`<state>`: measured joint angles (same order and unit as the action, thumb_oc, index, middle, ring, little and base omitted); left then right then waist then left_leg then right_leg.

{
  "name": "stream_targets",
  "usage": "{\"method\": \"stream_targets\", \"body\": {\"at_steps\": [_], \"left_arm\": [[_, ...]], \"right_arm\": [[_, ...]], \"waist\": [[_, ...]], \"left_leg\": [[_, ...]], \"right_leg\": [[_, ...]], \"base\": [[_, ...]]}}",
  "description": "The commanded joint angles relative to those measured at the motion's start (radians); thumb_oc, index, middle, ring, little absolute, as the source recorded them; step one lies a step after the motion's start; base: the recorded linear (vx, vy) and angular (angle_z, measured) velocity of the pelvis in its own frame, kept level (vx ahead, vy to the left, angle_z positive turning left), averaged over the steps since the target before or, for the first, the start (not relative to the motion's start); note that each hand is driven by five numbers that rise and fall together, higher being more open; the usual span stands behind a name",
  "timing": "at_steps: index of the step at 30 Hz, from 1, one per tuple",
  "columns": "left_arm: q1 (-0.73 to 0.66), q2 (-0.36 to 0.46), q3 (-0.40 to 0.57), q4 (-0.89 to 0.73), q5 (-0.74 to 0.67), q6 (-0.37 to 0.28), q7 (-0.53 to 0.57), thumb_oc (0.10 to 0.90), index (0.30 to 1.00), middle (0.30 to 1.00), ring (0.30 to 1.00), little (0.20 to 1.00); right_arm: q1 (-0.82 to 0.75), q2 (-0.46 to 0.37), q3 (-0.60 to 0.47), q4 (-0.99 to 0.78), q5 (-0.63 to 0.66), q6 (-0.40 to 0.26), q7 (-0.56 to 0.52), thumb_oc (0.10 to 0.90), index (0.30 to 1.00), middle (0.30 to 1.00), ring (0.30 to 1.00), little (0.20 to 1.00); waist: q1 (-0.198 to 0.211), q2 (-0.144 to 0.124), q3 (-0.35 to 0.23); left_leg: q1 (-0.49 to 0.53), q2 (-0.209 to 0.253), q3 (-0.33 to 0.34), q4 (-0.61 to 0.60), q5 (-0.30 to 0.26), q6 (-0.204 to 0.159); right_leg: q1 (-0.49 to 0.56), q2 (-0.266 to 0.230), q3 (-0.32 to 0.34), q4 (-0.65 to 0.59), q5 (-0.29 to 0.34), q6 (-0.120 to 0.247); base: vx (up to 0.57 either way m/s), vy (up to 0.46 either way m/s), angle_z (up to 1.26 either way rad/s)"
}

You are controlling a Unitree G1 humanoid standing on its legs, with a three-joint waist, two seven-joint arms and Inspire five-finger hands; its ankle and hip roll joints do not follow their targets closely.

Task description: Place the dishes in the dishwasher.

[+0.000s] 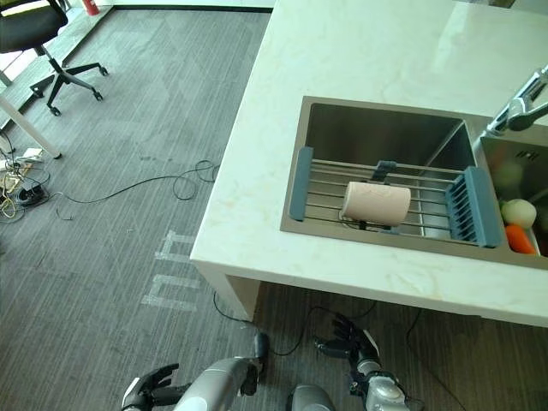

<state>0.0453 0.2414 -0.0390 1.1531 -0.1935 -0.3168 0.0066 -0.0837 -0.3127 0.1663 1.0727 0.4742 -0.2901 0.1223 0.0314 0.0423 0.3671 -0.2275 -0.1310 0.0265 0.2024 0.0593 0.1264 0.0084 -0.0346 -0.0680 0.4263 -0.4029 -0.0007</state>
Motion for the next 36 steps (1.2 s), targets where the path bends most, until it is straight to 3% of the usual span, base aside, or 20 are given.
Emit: {"method": "stream_targets", "body": {"at_steps": [1, 4, 6, 9, 12, 14, 16, 19, 22, 23, 25, 27, 28, 30, 36], "left_arm": [[0.024, -0.002, -0.034, -0.026, -0.048, -0.052, 0.042, 0.8, 0.9, 0.9, 0.9, 0.9], [0.014, -0.007, -0.032, -0.01, -0.053, -0.051, 0.048, 0.8, 0.9, 0.9, 0.9, 0.9], [0.013, -0.004, -0.023, -0.003, -0.048, -0.052, 0.056, 0.8, 0.9, 0.9, 0.9, 0.9], [0.006, 0.005, -0.018, 0.018, -0.064, -0.065, 0.088, 0.8, 0.9, 0.9, 0.9, 0.9], [-0.011, 0.021, -0.008, 0.024, -0.093, -0.09, 0.108, 0.8, 0.9, 0.9, 0.9, 0.9], [-0.021, 0.04, 0.004, 0.019, -0.103, -0.114, 0.128, 0.8, 0.9, 0.9, 0.9, 0.9], [-0.026, 0.052, 0.012, 0.014, -0.112, -0.142, 0.158, 0.8, 0.9, 0.9, 0.9, 0.9], [-0.031, 0.06, 0.015, 0.004, -0.099, -0.166, 0.2, 0.8, 0.9, 0.9, 0.9, 0.9], [-0.025, 0.055, 0.026, -0.017, -0.113, -0.175, 0.235, 0.8, 0.9, 0.9, 0.9, 0.9], [-0.024, 0.049, 0.029, -0.033, -0.108, -0.176, 0.237, 0.8, 0.9, 0.9, 0.9, 0.9], [-0.037, 0.042, 0.027, -0.052, -0.077, -0.172, 0.245, 0.8, 0.9, 0.9, 0.9, 0.9], [-0.066, 0.039, 0.011, -0.078, -0.059, -0.17, 0.247, 0.8, 0.9, 0.9, 0.9, 0.9], [-0.08, 0.042, 0.002, -0.093, -0.051, -0.166, 0.248, 0.8, 0.9, 0.9, 0.9, 0.9], [-0.089, 0.042, -0.003, -0.13, -0.033, -0.158, 0.268, 0.8, 0.9, 0.9, 0.9, 0.9], [-0.08, 0.069, 0.016, -0.167, -0.051, -0.2, 0.343, 0.8, 0.9, 0.9, 0.9, 0.9]], "right_arm": [[0.021, -0.049, -0.047, -0.033, -0.011, -0.105, -0.004, 0.8, 0.9, 0.9, 0.9, 0.9], [0.012, -0.038, -0.067, 0.025, -0.015, -0.122, -0.01, 0.8, 0.9, 0.9, 0.9, 0.9], [0.009, -0.03, -0.081, 0.053, -0.019, -0.136, -0.01, 0.8, 0.9, 0.9, 0.9, 0.9], [0.011, -0.028, -0.094, 0.059, -0.024, -0.129, -0.017, 0.8, 0.9, 0.9, 0.9, 0.9], [0.003, -0.037, -0.098, 0.075, -0.052, -0.126, -0.002, 0.8, 0.9, 0.9, 0.9, 0.9], [-0.006, -0.039, -0.098, 0.094, -0.07, -0.107, -0.003, 0.8, 0.9, 0.9, 0.9, 0.9], [-0.007, -0.033, -0.106, 0.119, -0.077, -0.088, 0.005, 0.8, 0.9, 0.9, 0.9, 0.9], [0.0, -0.025, -0.107, 0.145, -0.086, -0.073, 0.034, 0.8, 0.9, 0.9, 0.9, 0.9], [-0.002, -0.025, -0.089, 0.17, -0.076, -0.062, 0.069, 0.8, 0.9, 0.9, 0.9, 0.9], [-0.008, -0.028, -0.084, 0.169, -0.072, -0.049, 0.076, 0.8, 0.9, 0.9, 0.9, 0.9], [-0.006, -0.03, -0.087, 0.166, -0.054, -0.03, 0.077, 0.8, 0.9, 0.9, 0.9, 0.9], [0.007, -0.032, -0.114, 0.166, -0.016, -0.029, 0.081, 0.8, 0.9, 0.9, 0.9, 0.9], [0.014, -0.032, -0.127, 0.165, -0.013, -0.033, 0.08, 0.8, 0.9, 0.9, 0.9, 0.9], [0.023, -0.032, -0.13, 0.159, -0.002, -0.027, 0.072, 0.8, 0.9, 0.9, 0.9, 0.9], [0.04, -0.041, -0.154, 0.169, 0.05, -0.003, 0.099, 0.8, 0.9, 0.9, 0.9, 0.9]], "waist": [[0.009, 0.058, -0.069], [0.016, 0.055, -0.078], [0.022, 0.05, -0.086], [0.015, 0.046, -0.067], [0.014, 0.059, -0.051], [0.011, 0.066, -0.048], [0.008, 0.061, -0.057], [0.006, 0.039, -0.072], [0.015, 0.014, -0.088], [0.01, 0.015, -0.092], [-0.001, 0.019, -0.091], [-0.03, 0.028, -0.079], [-0.041, 0.028, -0.072], [-0.035, 0.027, -0.067], [-0.044, 0.054, -0.095]], "left_leg": [[0.009, 0.007, -0.118, 0.098, -0.243, -0.065], [0.025, 0.008, -0.111, 0.098, -0.26, -0.055], [0.043, 0.01, -0.099, 0.098, -0.285, -0.035], [0.089, 0.001, -0.094, 0.098, -0.313, 0.008], [0.126, 0.02, -0.095, 0.098, -0.325, 0.006], [0.15, 0.052, -0.103, 0.098, -0.332, -0.009], [0.167, 0.084, -0.118, 0.098, -0.339, -0.032], [0.177, 0.128, -0.136, 0.098, -0.343, -0.068], [0.168, 0.193, -0.124, 0.098, -0.327, -0.122], [0.148, 0.237, -0.1, 0.098, -0.304, -0.152], [0.118, 0.273, -0.061, 0.098, -0.274, -0.169], [0.093, 0.313, 0.065, 0.098, -0.242, -0.174], [0.105, 0.309, 0.111, 0.098, -0.241, -0.168], [0.154, 0.188, 0.087, 0.098, -0.302, -0.128], [0.122, 0.195, 0.071, 0.098, -0.298, -0.141]], "right_leg": [[0.005, 0.052, -0.057, -0.126, 0.108, 0.012], [0.011, 0.045, -0.076, -0.126, 0.111, 0.016], [0.043, 0.044, -0.11, -0.115, 0.169, 0.03], [-0.091, -0.018, -0.14, 0.201, 0.22, 0.052], [-0.102, -0.089, -0.159, 0.108, 0.208, 0.046], [-0.072, -0.129, -0.131, -0.049, 0.231, 0.058], [-0.055, -0.154, -0.081, -0.126, 0.236, 0.083], [-0.055, -0.145, -0.043, -0.126, 0.193, 0.104], [-0.06, -0.13, -0.064, -0.126, 0.156, 0.091], [-0.064, -0.114, -0.087, -0.126, 0.143, 0.074], [-0.064, -0.098, -0.114, -0.126, 0.132, 0.053], [-0.055, -0.094, -0.166, -0.126, 0.122, 0.033], [-0.045, -0.1, -0.182, -0.126, 0.119, 0.029], [-0.032, -0.103, -0.174, -0.126, 0.122, 0.048], [-0.047, -0.083, -0.19, -0.126, 0.128, 0.04]], "base": [[0.01, 0.063, 0.03], [0.03, 0.064, 0.02], [0.06, 0.047, -0.44], [0.01, 0.002, -0.42], [-0.03, -0.175, -0.17], [0.0, -0.367, 0.06], [0.02, -0.532, 0.1], [0.01, -0.625, 0.25], [-0.04, -0.649, -0.02], [-0.1, -0.511, -0.16], [-0.14, -0.39, -0.09], [-0.18, -0.278, 0.24], [-0.11, -0.222, 0.97], [-0.04, -0.128, 1.13], [-0.06, 0.013, 0.07]]}}
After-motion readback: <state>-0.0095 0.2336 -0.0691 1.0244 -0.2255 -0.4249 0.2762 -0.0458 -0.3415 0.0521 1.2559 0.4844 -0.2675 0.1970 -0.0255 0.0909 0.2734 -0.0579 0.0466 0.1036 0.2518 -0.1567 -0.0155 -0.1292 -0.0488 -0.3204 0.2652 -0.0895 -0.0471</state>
